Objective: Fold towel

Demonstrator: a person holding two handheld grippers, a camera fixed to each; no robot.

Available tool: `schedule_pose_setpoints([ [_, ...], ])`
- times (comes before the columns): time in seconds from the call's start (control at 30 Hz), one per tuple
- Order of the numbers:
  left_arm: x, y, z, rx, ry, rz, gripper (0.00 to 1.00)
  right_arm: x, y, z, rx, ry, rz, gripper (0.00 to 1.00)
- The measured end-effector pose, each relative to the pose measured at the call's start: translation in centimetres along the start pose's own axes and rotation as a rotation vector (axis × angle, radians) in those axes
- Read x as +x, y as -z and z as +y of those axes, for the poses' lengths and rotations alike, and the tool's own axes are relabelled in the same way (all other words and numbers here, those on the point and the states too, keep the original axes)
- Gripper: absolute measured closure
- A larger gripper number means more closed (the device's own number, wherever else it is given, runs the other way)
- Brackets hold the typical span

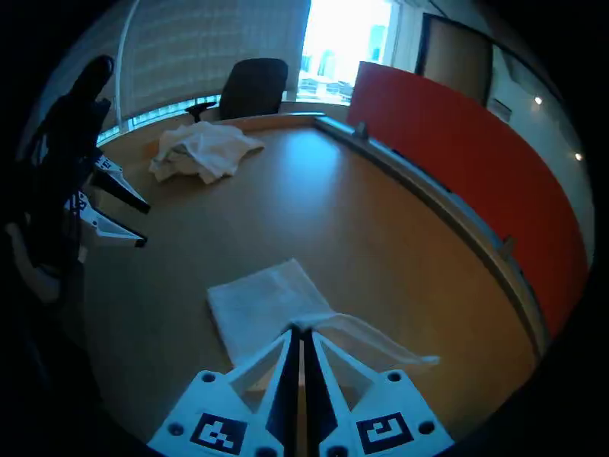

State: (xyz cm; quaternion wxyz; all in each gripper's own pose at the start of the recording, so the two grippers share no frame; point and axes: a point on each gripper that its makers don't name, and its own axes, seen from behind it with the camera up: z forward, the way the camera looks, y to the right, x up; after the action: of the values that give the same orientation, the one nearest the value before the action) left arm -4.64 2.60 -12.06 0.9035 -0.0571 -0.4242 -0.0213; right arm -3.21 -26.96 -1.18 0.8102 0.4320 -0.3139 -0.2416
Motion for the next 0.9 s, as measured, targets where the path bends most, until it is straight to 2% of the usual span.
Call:
schedule_pose_setpoints([
  [0.27, -0.3, 1.2, -1.3, 0.016, 0.041, 0.019, 0.06, 1.0, -4.9, -4.3, 0.099, 0.047, -0.035, 0.94],
  [0.5, -1.3, 1.5, -2.5, 0.03, 0.073, 0.015, 0.07, -0.9, -8.7, -8.0, 0.178, 0.046, -0.102, 0.94],
  [0.67, -1.5, 1.3, -2.8, 0.028, 0.097, 0.014, 0.06, -1.8, -9.6, -8.6, 0.19, 0.035, -0.125, 0.94],
  [0.9, -1.0, 1.0, -2.5, 0.021, 0.083, 0.014, 0.07, -1.6, -9.2, -8.1, 0.187, 0.021, -0.114, 0.92],
])
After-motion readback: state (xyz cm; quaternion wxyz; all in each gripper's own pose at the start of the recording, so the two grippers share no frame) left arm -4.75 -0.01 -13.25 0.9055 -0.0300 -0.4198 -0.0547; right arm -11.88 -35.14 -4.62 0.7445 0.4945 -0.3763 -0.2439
